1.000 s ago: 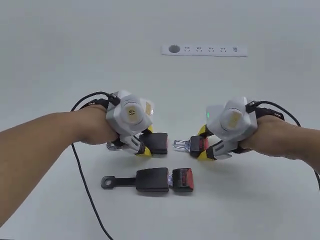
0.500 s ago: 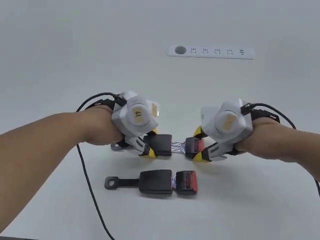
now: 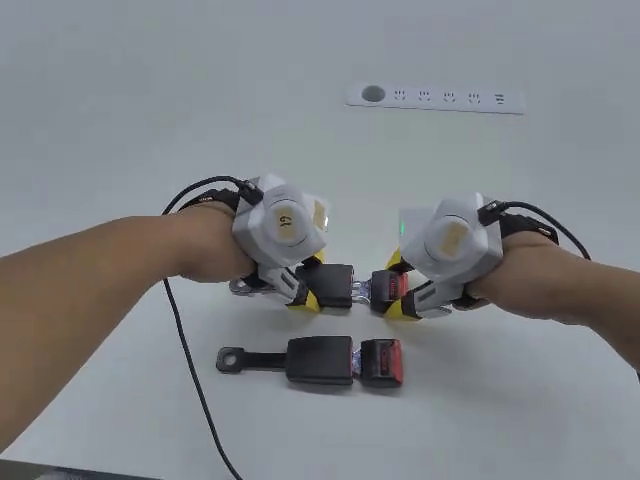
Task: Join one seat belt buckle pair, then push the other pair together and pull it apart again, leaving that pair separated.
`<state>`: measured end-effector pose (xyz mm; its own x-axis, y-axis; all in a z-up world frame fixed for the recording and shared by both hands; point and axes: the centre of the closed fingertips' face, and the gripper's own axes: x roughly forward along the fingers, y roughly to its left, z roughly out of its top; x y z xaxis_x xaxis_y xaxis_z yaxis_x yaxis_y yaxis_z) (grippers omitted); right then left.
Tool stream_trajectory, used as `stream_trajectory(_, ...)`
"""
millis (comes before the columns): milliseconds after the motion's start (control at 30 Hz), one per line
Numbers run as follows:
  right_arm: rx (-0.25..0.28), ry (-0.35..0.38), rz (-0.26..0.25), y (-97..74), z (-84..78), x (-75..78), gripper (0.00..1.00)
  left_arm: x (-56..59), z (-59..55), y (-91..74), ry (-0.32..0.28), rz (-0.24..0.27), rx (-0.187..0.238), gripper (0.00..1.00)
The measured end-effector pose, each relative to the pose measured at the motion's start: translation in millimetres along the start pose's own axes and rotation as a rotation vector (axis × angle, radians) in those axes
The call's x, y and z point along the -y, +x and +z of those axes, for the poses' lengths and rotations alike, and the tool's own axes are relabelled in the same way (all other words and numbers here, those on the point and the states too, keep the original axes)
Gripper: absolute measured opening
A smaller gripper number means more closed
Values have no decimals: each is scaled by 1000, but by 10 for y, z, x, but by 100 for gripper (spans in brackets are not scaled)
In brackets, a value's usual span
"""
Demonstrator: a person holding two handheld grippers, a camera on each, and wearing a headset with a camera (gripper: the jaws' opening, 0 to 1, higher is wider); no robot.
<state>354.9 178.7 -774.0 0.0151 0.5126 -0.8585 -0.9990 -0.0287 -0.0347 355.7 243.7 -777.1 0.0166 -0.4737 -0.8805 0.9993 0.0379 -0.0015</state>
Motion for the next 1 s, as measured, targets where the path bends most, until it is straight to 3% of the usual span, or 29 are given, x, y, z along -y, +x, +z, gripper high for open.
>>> stream_trajectory(233,-3,-16,1,46,11,21,29,9,-4,3,-19,6,25,33)
stream_trajectory(600,12,-6,-8,107,148,23,29,8,-4,-9,-42,22,26,33)
stream_trajectory(1000,11,-8,-9,90,135,12,30,11,-10,-13,-49,25,22,33)
